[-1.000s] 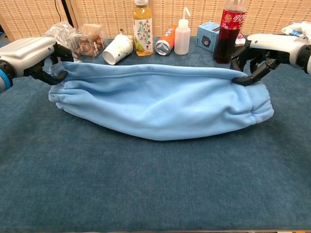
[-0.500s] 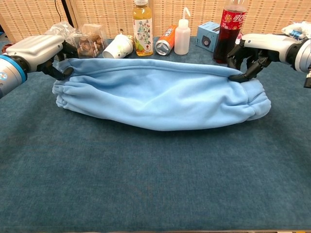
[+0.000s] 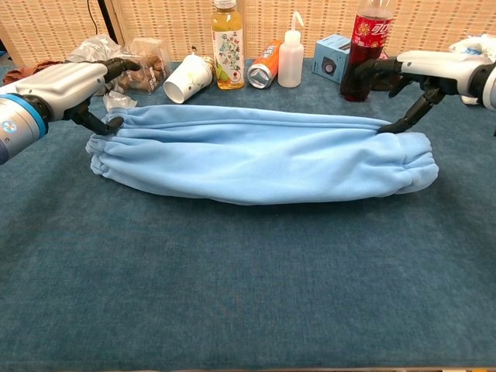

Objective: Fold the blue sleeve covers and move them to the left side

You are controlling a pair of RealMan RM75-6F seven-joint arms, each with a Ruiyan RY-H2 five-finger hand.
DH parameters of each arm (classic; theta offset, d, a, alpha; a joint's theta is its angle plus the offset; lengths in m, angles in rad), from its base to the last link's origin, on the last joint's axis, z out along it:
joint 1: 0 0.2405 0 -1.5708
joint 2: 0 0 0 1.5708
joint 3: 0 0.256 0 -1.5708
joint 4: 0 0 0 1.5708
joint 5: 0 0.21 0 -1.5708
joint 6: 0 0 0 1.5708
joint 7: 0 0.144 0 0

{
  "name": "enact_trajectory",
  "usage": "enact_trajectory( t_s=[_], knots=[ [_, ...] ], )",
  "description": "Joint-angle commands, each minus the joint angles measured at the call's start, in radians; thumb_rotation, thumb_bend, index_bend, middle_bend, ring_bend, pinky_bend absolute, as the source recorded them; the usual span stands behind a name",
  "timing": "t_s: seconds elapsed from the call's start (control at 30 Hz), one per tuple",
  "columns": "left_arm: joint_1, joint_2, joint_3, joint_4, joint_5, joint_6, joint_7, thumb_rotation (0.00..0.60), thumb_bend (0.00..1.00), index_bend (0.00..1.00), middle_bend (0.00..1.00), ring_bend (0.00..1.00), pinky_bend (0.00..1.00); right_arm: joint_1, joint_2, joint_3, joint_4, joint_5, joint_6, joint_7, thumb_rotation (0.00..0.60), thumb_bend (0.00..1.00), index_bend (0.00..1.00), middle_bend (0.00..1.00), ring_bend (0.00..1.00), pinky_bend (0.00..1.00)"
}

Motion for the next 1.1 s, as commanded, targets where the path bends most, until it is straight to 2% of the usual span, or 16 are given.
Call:
enact_trajectory(
  t_s=[0.03, 0.27, 0.43, 0.5, 0.7, 0.83, 1.1],
  knots=[
    [0.002, 0.03, 0.002, -0.043, -0.012, -0.017, 0.004, 0.6, 0.35, 0.0, 0.0, 0.0, 0.0, -0.015, 0.04, 0.014, -0.056, 0.038, 0.008, -0.053, 0.6, 0.0, 0.0, 0.0, 0.0, 0.08],
    [0.047, 0.14, 0.008, -0.213, -0.005, 0.054, 0.03, 0.6, 0.3, 0.0, 0.0, 0.0, 0.0, -0.075, 0.167, 0.017, -0.223, 0.006, 0.118, -0.101, 0.6, 0.0, 0.0, 0.0, 0.0, 0.08],
    [0.104, 0.244, 0.014, -0.356, -0.035, 0.123, 0.098, 0.6, 0.03, 0.0, 0.0, 0.0, 0.0, -0.127, 0.241, -0.036, -0.272, -0.127, 0.22, -0.064, 0.6, 0.0, 0.0, 0.0, 0.0, 0.08],
    [0.125, 0.279, 0.016, -0.407, -0.049, 0.144, 0.111, 0.6, 0.0, 0.0, 0.0, 0.0, 0.0, -0.14, 0.257, -0.064, -0.266, -0.186, 0.25, -0.032, 0.6, 0.0, 0.0, 0.0, 0.0, 0.09],
    [0.195, 0.377, 0.043, -0.536, -0.081, 0.205, 0.144, 0.6, 0.0, 0.0, 0.0, 0.0, 0.0, -0.171, 0.248, -0.148, -0.169, -0.362, 0.369, 0.015, 0.6, 0.0, 0.06, 0.0, 0.0, 0.11],
    [0.272, 0.448, 0.082, -0.625, -0.087, 0.264, 0.122, 0.6, 0.0, 0.0, 0.0, 0.0, 0.0, -0.175, 0.182, -0.211, -0.015, -0.486, 0.442, -0.008, 0.6, 0.0, 0.09, 0.0, 0.0, 0.13],
    [0.369, 0.504, 0.131, -0.668, -0.029, 0.34, 0.003, 0.6, 0.0, 0.0, 0.0, 0.0, 0.0, -0.18, 0.084, -0.236, 0.148, -0.54, 0.526, -0.013, 0.6, 0.0, 0.13, 0.0, 0.0, 0.14]
  ],
)
